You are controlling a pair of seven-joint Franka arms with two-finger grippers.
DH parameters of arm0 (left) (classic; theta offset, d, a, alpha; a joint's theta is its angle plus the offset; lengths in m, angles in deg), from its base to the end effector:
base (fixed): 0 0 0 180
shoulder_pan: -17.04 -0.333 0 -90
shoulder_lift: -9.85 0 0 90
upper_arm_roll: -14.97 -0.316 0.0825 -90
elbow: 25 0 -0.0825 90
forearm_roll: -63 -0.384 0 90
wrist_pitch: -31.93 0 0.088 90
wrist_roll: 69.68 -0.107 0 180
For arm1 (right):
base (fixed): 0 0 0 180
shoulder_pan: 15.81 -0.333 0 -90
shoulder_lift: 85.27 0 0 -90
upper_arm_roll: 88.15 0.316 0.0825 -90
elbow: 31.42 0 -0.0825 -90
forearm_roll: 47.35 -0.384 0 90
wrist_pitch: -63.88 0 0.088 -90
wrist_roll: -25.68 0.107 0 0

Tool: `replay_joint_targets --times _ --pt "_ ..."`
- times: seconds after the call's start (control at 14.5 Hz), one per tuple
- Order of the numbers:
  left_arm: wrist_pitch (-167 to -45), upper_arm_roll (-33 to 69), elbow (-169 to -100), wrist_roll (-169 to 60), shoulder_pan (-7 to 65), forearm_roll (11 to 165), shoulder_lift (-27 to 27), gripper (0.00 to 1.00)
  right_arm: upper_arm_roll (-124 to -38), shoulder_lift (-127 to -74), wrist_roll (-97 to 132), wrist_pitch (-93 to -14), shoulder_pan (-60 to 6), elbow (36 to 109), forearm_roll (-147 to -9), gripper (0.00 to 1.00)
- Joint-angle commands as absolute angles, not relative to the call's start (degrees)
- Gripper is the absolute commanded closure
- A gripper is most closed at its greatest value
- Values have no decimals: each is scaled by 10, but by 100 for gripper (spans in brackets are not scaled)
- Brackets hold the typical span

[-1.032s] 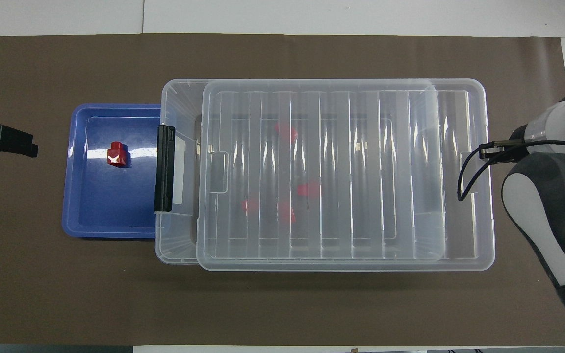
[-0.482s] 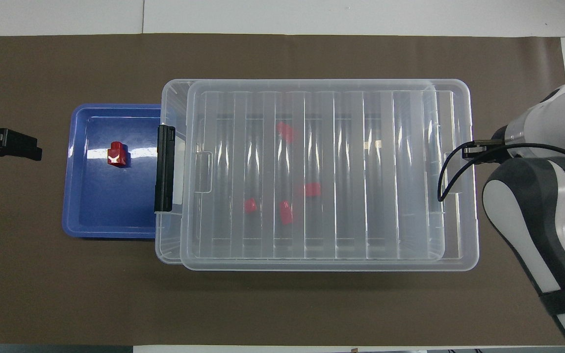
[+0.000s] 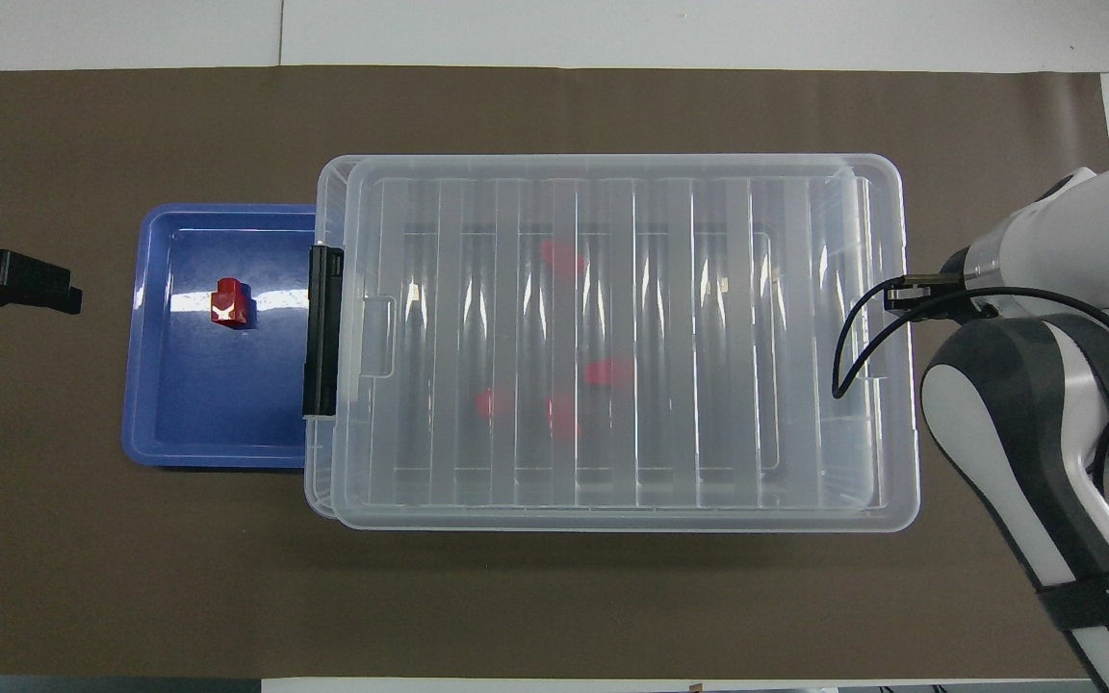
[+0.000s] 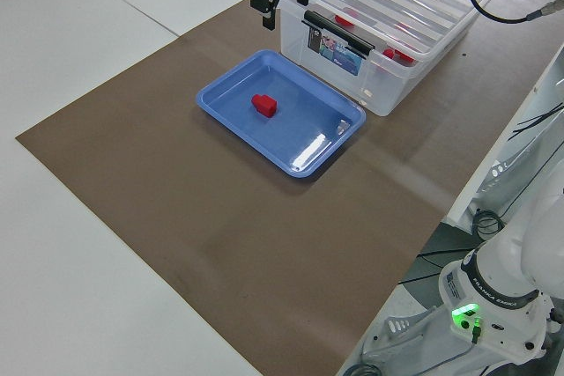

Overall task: Place red block in blue tray from box
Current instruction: 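Slide the clear lid back over the box with the right gripper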

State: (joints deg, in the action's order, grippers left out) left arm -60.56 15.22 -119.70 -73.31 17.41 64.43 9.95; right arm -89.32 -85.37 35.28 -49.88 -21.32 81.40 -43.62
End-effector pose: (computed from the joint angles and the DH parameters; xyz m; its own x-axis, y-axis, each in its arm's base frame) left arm 0.5553 -0.0086 0.5904 0.9967 -0.0730 -0.0352 -0.0721 -0.9970 0.0271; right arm 0.5572 0.0382 0.4697 0.9976 -0.0653 0.0237 -0.0665 -0.9962 0.0568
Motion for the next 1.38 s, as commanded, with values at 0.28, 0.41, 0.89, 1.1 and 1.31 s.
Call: replay_joint_targets --times 0.28,0.41,0.89,1.1,1.31 --pt "-598 148 -1196 -739 175 644 105 0 -891 -842 374 -515 -224 829 -441 100" --pt "-597 148 -1197 -740 176 643 106 0 -891 -842 374 -515 -224 829 -441 100" --pt "-606 151 -1197 -741 177 635 106 0 -891 -842 374 -515 -224 829 -441 100" --pt "-608 151 -1202 -740 176 636 110 0 -891 -842 375 -515 -226 829 -441 100" --pt "-601 149 -1199 -741 177 631 108 0 -891 -842 381 -515 -231 829 -441 100"
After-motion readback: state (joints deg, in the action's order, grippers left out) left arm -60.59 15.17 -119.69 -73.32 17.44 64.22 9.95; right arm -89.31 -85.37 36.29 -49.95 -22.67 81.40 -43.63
